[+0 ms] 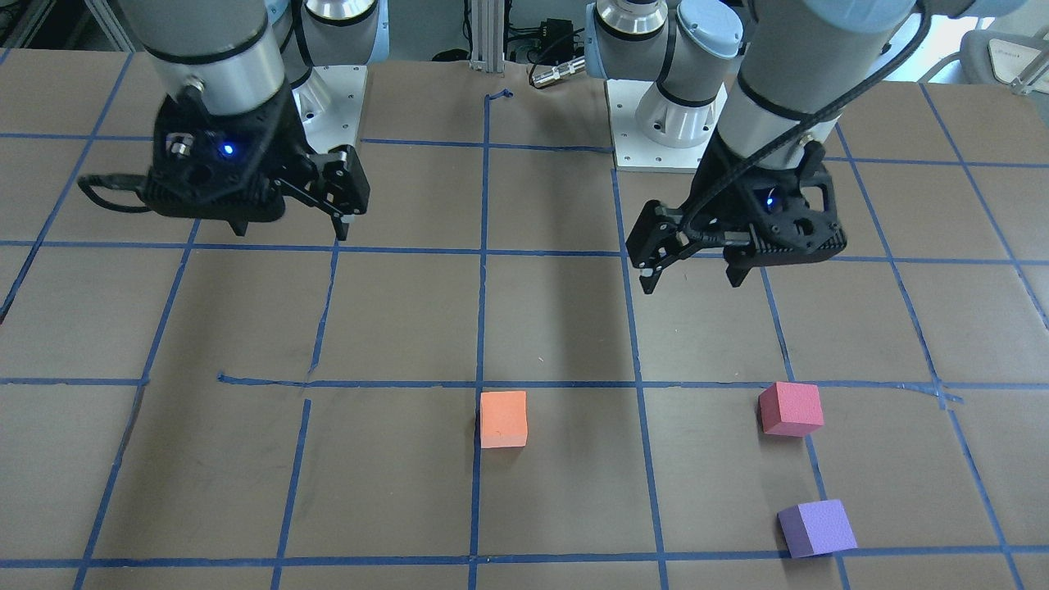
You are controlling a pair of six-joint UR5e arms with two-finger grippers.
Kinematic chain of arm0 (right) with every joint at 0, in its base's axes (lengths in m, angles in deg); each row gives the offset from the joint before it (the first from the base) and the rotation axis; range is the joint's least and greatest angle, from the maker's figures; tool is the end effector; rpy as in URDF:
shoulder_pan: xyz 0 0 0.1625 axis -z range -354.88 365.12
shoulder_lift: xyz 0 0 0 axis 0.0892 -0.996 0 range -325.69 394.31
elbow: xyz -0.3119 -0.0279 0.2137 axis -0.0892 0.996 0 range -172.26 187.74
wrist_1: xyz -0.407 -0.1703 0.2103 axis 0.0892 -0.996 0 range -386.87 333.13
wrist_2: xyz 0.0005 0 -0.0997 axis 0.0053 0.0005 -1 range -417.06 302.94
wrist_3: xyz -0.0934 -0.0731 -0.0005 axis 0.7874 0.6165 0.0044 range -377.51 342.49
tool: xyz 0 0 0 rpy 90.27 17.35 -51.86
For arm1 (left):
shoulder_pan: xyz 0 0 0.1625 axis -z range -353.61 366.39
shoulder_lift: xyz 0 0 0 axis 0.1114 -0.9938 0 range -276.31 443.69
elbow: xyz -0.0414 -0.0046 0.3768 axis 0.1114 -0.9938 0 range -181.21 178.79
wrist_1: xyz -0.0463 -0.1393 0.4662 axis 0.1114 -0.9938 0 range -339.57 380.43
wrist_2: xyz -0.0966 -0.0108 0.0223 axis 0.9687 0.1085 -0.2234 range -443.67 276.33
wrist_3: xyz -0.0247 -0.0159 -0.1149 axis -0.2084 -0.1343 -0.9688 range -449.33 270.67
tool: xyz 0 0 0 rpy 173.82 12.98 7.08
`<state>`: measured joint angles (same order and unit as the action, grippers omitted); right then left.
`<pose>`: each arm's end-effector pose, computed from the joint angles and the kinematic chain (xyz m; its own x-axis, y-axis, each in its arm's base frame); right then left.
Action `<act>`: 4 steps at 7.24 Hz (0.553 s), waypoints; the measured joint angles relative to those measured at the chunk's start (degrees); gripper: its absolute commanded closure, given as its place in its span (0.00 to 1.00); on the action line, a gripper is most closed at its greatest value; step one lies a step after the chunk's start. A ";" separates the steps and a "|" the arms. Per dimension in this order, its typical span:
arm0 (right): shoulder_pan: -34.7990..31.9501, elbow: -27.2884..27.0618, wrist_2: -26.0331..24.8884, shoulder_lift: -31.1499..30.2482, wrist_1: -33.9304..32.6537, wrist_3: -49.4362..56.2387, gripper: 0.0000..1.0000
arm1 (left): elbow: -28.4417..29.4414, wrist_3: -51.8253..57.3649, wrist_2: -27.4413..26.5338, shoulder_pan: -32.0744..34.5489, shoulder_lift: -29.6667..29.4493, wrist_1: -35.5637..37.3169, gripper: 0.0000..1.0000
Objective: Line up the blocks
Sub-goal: 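Move the left gripper to the orange cube and grasp it while the right arm withdraws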
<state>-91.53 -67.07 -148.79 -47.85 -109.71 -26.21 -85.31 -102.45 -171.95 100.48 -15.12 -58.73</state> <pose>0.2004 -0.5989 0.4800 -0.9989 0.0359 0.0294 0.0357 0.9993 -0.0078 -0.1822 -0.6315 0.4096 -0.9867 -0.1511 0.0604 -0.1577 0.9792 -0.1276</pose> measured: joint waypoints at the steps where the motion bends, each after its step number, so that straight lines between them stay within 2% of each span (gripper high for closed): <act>1: 1.72 -0.27 -0.01 -1.55 2.78 0.89 0.00 | 0.02 -1.86 0.02 2.19 -2.26 2.87 0.00; 2: 2.86 -0.93 0.26 -2.23 3.61 1.85 0.00 | -0.01 -2.64 0.08 4.12 -5.23 6.10 0.00; 4: 3.40 -2.05 0.51 -2.72 -0.12 2.98 0.00 | -0.10 -3.61 -0.01 7.63 -11.41 11.96 0.00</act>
<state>-88.14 -69.12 -148.29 -50.57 -109.84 -23.22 -85.41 -106.06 -171.96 108.11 -26.53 -46.77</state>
